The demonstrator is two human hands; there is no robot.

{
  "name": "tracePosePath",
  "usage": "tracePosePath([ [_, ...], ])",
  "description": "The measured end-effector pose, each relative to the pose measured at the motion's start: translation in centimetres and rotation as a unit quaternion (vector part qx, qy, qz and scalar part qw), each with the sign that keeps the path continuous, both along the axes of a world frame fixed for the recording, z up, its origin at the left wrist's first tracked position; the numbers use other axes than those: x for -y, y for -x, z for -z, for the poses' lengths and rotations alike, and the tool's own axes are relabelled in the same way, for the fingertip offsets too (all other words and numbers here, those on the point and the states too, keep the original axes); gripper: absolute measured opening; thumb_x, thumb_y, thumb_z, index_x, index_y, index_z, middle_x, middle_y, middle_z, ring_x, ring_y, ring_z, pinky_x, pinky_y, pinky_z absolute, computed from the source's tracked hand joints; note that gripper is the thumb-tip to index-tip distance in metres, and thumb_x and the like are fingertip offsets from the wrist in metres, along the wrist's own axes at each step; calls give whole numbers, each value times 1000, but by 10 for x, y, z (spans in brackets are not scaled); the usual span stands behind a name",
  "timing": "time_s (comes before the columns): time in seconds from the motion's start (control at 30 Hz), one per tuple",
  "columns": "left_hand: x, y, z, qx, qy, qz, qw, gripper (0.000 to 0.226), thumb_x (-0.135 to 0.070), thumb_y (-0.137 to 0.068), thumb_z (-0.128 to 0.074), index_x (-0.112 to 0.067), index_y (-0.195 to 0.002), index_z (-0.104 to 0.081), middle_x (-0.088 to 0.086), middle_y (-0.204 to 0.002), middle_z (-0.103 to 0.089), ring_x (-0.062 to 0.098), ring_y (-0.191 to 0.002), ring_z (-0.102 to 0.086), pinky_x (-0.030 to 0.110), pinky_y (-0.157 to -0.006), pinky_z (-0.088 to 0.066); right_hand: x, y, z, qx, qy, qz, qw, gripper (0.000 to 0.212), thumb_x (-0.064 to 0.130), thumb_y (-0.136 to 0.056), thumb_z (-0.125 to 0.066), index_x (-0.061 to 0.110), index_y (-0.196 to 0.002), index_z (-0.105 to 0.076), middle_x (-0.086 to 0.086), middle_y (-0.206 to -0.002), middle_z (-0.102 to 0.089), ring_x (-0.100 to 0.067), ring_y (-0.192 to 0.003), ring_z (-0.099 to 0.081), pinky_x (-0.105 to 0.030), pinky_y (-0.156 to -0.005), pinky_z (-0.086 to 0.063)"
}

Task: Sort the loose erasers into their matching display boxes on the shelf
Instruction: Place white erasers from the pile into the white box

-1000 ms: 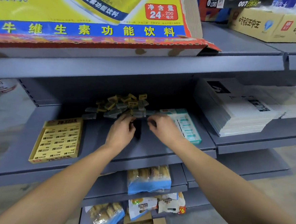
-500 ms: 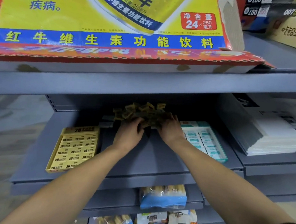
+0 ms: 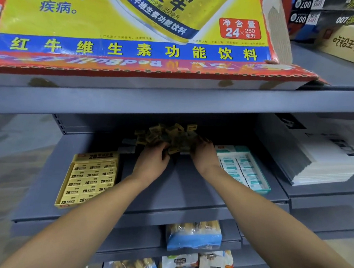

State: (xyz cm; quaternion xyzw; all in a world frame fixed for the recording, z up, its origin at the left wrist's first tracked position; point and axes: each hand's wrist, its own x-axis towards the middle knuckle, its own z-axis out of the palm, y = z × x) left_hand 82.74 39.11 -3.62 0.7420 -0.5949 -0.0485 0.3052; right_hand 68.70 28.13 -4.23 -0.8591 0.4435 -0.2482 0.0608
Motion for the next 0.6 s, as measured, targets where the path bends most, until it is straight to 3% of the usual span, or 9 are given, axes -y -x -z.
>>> tracePosePath([
  [0.1, -3, 4, 0, -6, -5, -1, 1000, 32, -16, -93, -54, -15, -125, -57, 9, -116, -64, 25, -102, -62, 39, -81, -54, -8, 6, -2, -18, 0, -35, 999, 36, -1, -81, -55, 4, -116, -64, -17, -117, -64, -35, -108, -58, -36, -94, -45],
  [0.23, -10, 5, 2, -6, -3, -1, 1000, 38, -19, -90, -58, -17, -127, -57, 7, -120, -63, 26, -108, -60, 40, -83, -54, -23, 12, -6, 26, -2, -105, 994, 43, -2, -74, -62, 5, -116, -64, -17, -118, -63, -37, -110, -56, -38, -91, -48],
  [0.5, -27, 8, 2, -9, 34, 13, 999, 36, -18, -88, -67, -15, -124, -62, 5, -129, -58, 22, -117, -54, 25, -88, -44, -49, 17, -4, 76, 24, -185, 980, 31, 3, -79, -66, 5, -110, -63, -13, -111, -63, -32, -109, -54, -43, -86, -50],
  [0.6, -31, 6, 2, -14, 41, 18, 999, 33, -15, -89, -66, -15, -121, -63, 4, -124, -59, 21, -113, -55, 29, -88, -46, -53, 16, -3, 77, 17, -191, 978, 28, 8, -81, -67, 7, -109, -64, -11, -108, -64, -30, -108, -54, -39, -85, -49],
])
